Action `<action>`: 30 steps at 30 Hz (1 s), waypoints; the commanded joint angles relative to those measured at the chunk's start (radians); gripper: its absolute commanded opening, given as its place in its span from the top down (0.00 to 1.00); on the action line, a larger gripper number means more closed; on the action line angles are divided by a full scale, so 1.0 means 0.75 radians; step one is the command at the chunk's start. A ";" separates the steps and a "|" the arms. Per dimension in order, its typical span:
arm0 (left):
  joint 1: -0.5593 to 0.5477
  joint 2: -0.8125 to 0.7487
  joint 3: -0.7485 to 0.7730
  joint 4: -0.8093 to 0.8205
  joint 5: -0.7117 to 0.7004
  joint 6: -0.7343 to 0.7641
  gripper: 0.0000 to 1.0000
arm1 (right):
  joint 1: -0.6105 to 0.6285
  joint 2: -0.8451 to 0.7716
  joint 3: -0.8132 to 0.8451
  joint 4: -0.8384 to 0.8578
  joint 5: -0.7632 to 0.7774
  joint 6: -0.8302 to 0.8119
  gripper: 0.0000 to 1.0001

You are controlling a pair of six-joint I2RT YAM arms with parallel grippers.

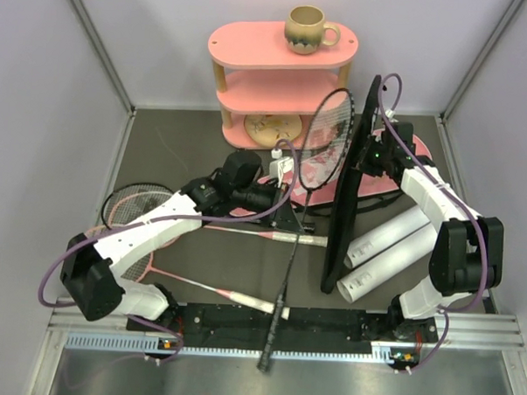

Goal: Pack up the badminton gear
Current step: Place the racket in the racket bag.

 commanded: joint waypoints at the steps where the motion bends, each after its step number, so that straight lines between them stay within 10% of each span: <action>1: -0.004 -0.005 -0.172 0.910 0.477 -0.423 1.00 | 0.007 -0.066 -0.015 0.117 -0.172 -0.023 1.00; 16: -0.075 0.395 -0.506 2.416 0.572 -1.564 1.00 | -0.007 -0.037 0.034 0.115 -0.225 0.000 1.00; 30: -0.087 0.494 -0.538 2.322 0.355 -1.615 1.00 | -0.016 -0.068 -0.003 0.127 -0.178 0.104 1.00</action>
